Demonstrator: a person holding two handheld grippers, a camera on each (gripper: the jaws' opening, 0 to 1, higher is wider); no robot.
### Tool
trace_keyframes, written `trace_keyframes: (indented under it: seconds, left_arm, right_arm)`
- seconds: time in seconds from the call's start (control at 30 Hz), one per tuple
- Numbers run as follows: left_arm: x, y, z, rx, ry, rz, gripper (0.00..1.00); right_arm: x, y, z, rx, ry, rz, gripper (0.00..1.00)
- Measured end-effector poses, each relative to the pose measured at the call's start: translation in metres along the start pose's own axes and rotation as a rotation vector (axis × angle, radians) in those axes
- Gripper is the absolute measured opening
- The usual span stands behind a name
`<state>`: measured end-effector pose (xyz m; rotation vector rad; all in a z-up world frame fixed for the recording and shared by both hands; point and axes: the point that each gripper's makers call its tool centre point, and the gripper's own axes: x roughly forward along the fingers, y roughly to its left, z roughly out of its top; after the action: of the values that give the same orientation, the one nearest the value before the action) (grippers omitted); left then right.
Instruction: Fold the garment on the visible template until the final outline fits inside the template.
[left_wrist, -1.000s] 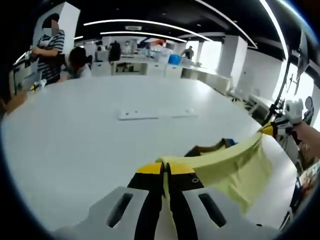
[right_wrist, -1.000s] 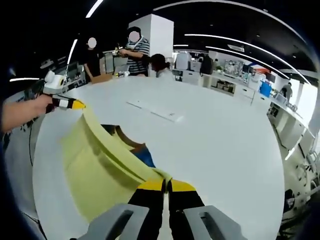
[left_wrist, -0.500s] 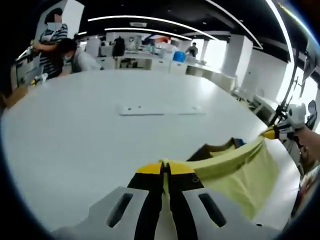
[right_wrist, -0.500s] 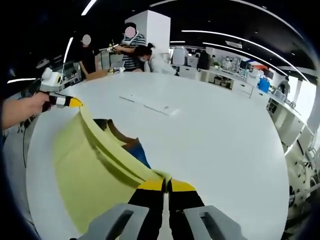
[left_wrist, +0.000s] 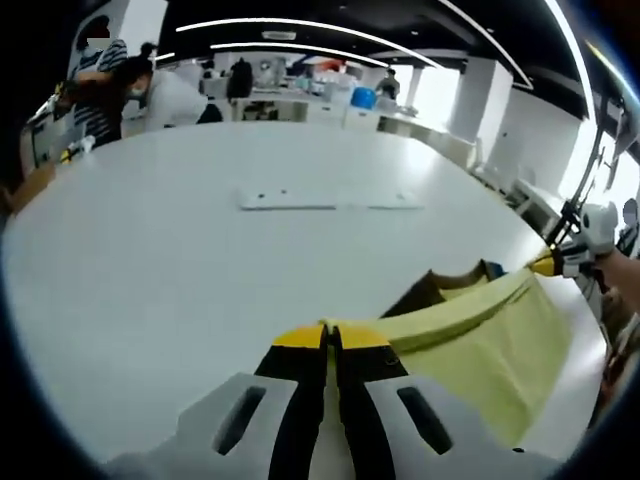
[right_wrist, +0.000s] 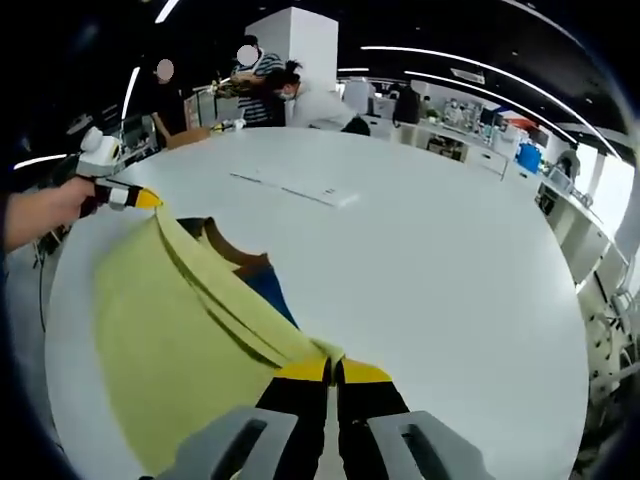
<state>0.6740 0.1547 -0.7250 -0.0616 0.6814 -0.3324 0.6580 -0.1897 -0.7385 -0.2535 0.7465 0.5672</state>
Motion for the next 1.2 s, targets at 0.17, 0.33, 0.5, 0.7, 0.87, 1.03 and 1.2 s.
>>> trace_keyframes:
  seconds: [0.17, 0.33, 0.5, 0.7, 0.87, 1.03, 1.2]
  left_arm:
    - [0.003, 0.000, -0.008, 0.023, 0.029, 0.005, 0.00]
    - [0.000, -0.002, -0.005, -0.005, 0.016, -0.021, 0.00]
    - [-0.004, -0.002, 0.000, 0.016, -0.006, -0.045, 0.03]
    - [-0.011, -0.002, 0.002, 0.153, -0.018, -0.070, 0.14]
    - [-0.016, -0.008, 0.002, 0.314, -0.017, -0.093, 0.17]
    - [-0.016, -0.013, -0.002, 0.468, 0.001, -0.111, 0.18]
    - [-0.014, -0.013, -0.004, 0.562, 0.020, -0.112, 0.18]
  right_arm:
    - [0.003, 0.001, -0.004, -0.024, 0.022, -0.001, 0.00]
    - [0.002, -0.003, -0.001, -0.059, 0.010, -0.003, 0.00]
    - [-0.001, -0.004, 0.007, -0.077, -0.017, 0.015, 0.06]
    - [-0.007, 0.000, 0.012, -0.191, -0.036, 0.031, 0.13]
    - [-0.010, 0.002, 0.008, -0.299, -0.020, 0.042, 0.20]
    - [-0.012, 0.003, 0.000, -0.451, 0.015, 0.030, 0.23]
    - [-0.011, 0.003, 0.002, -0.506, 0.007, 0.031, 0.23]
